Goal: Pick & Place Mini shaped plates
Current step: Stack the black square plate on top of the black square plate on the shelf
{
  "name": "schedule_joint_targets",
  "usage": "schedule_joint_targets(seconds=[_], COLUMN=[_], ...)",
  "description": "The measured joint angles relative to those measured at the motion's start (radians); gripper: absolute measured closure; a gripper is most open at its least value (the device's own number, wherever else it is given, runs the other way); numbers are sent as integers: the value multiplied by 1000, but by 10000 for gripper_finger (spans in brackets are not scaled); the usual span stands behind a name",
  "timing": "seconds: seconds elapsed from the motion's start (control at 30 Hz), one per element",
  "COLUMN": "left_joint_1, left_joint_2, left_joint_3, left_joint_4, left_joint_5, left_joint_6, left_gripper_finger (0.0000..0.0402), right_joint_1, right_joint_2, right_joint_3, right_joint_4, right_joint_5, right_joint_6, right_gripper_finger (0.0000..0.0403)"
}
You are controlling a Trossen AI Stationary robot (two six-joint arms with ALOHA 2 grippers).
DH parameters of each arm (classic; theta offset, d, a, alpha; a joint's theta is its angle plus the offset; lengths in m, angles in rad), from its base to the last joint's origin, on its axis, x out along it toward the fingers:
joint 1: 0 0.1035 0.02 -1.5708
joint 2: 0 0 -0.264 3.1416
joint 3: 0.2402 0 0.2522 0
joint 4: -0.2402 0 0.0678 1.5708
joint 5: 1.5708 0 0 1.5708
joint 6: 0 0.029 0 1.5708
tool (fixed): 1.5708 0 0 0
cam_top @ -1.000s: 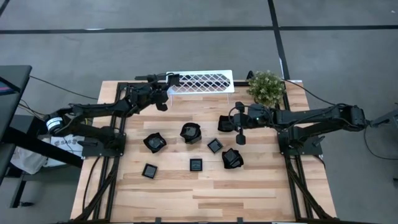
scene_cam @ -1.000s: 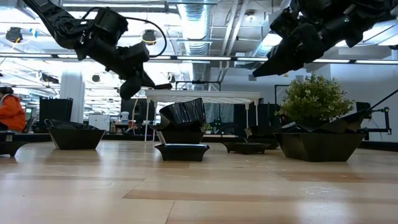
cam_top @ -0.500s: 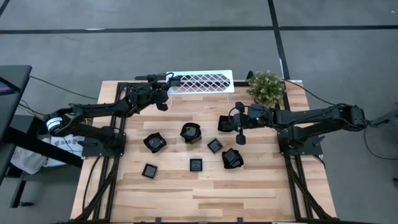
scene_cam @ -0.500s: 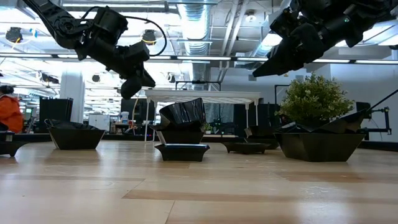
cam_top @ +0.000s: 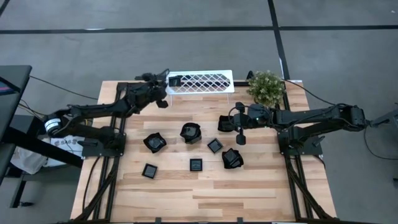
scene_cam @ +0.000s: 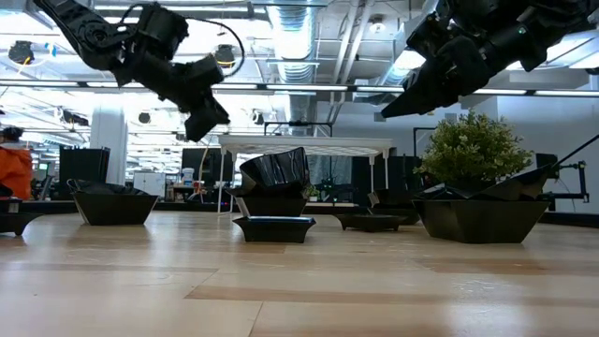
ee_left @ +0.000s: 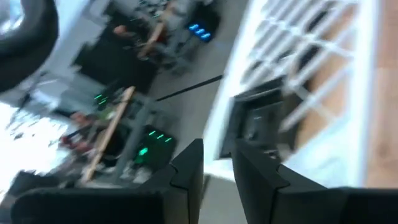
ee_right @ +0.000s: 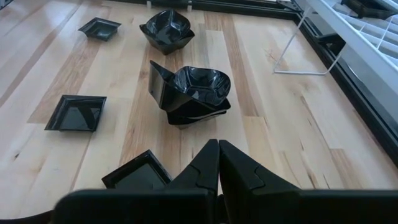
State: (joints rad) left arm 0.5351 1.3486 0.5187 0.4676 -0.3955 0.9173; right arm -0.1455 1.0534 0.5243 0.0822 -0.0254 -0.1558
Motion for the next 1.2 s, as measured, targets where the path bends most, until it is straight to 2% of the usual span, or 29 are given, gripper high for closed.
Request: schedule_joint_targets(seconds=[0.13,0.23,0.3,0.53,0.77,0.87,1.07,1.2], left_joint_1=[-78,-189,-279,-594,-889,-1000,-1105,-1107], left_joint_2=[-98,-188,-242,-362,-398,-394,-367,-318], left_joint_3=[0,0,-6,-103,-238,-247,-239,-239], left_joint_4=[1,-32,-89,-203,-241,-270,-258,-228], left_joint_5=[-154,-292,-334,-339,-332,-331,-333,-334], left_joint_6=[-8,-13,-25,-286,-705,-890,-1071,-1126], left_gripper_finger=[315,317,323,345,358,360,357,357], right_joint_1=[1,2,1,8,22,32,75,122], right_joint_2=[0,0,0,0,0,0,0,0], right_joint_3=[0,0,0,0,0,0,12,72], right_joint_4=[0,0,0,-8,-61,-66,-27,-120], right_joint_5=[0,0,0,0,0,0,7,87], right_joint_6=[0,0,0,15,53,53,84,145], right_gripper_finger=[397,397,397,397,397,397,397,397])
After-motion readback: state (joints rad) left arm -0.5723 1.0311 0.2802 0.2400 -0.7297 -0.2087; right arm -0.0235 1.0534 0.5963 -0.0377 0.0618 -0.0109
